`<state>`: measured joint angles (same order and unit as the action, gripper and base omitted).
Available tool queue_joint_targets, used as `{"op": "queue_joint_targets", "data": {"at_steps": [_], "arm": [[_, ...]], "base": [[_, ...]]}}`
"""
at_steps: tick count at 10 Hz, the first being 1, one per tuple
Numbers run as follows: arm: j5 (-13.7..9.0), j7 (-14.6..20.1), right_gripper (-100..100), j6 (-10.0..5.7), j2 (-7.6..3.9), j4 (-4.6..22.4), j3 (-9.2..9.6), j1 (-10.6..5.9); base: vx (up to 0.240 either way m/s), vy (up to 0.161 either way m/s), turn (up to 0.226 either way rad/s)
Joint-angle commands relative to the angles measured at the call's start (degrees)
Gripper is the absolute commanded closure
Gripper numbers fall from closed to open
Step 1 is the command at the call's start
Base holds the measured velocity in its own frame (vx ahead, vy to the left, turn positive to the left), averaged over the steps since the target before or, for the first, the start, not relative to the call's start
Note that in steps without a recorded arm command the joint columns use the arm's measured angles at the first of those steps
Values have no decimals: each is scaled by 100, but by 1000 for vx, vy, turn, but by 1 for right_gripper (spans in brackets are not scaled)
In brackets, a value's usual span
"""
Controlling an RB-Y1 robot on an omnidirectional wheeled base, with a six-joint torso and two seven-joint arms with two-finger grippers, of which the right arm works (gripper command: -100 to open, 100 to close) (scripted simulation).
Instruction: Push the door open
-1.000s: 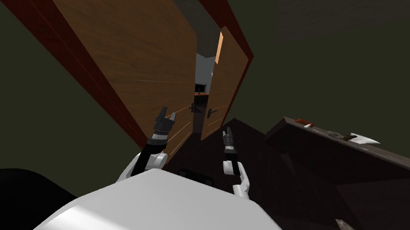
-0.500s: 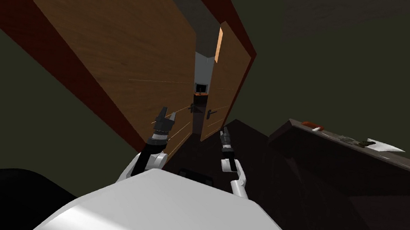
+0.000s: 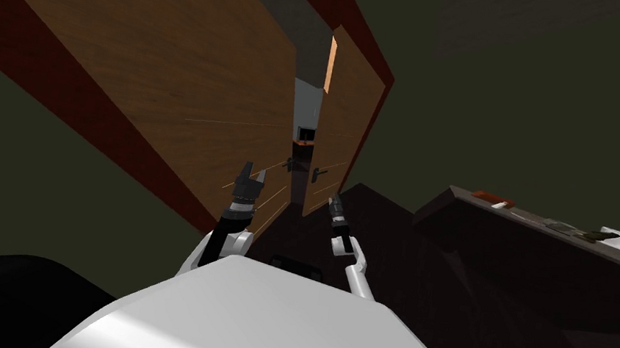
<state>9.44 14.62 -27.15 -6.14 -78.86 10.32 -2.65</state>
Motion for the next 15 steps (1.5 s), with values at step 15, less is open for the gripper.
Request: {"op": "queue_joint_targets", "data": {"at_steps": [15], "arm": [[131, 406, -100, -52, 50, 1688, 406, -1105]], "base": [[80, -86, 70]]}}
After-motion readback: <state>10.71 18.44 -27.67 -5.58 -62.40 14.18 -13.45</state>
